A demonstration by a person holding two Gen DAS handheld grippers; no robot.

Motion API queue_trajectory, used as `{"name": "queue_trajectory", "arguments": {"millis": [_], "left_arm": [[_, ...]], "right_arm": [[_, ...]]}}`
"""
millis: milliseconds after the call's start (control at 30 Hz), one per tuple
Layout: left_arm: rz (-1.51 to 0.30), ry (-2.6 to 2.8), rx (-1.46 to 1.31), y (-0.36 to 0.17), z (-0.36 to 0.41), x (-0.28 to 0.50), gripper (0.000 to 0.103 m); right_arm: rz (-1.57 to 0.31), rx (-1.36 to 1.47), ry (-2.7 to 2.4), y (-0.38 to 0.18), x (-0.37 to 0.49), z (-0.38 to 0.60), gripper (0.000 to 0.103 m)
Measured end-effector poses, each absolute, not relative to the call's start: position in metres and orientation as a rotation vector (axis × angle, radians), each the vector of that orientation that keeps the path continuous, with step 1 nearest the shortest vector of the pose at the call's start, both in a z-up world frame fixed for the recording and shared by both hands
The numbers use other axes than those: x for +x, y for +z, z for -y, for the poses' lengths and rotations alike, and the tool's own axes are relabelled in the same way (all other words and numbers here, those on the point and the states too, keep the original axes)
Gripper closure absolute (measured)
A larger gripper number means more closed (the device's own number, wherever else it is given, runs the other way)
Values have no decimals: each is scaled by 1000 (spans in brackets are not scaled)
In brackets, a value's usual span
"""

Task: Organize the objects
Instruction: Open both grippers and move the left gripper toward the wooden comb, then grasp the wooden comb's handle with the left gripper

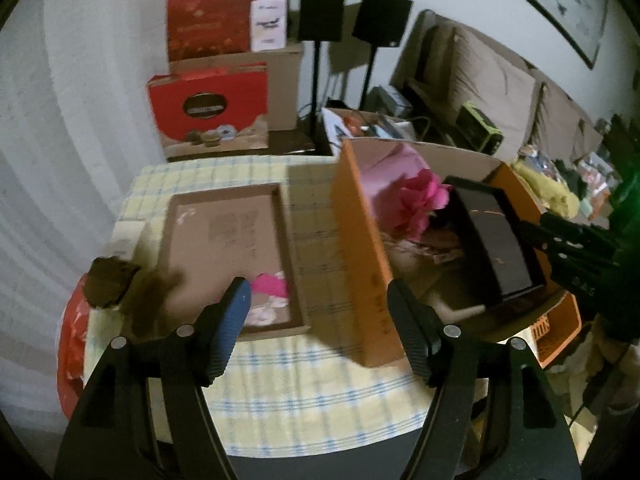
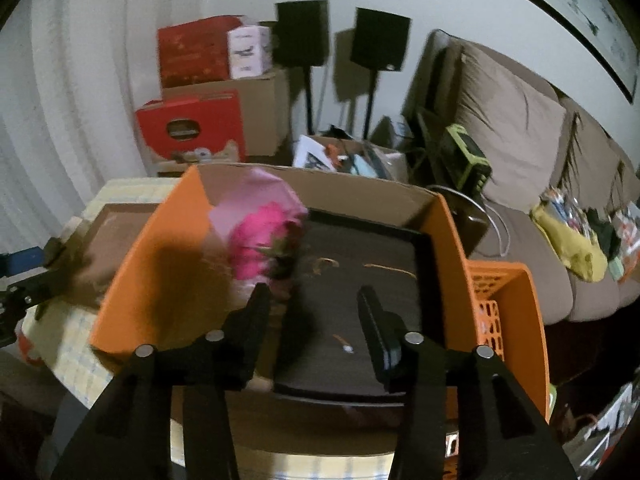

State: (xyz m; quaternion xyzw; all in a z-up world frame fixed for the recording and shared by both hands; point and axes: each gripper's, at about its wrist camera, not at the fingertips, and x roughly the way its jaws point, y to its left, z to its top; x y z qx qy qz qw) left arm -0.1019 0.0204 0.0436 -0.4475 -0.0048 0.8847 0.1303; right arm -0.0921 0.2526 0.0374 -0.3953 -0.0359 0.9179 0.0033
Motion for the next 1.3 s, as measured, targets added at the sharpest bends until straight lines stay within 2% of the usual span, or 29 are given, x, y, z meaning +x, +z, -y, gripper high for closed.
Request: {"name": "queue_trajectory", "arguments": {"millis": [333,900,1300], "left_arm": [[52,2662,-1329,38,44,-95,32],[182,2760,-1453,3,152,-93,32],[145,2739,-1529,-48,182,-101,32]], "right_arm": [[169,-1264,2980,42,-96,-188,40],[230,-1403,3111,28,-114,-83,40],[203,-1540,3115,5,-135,-45,40]]}}
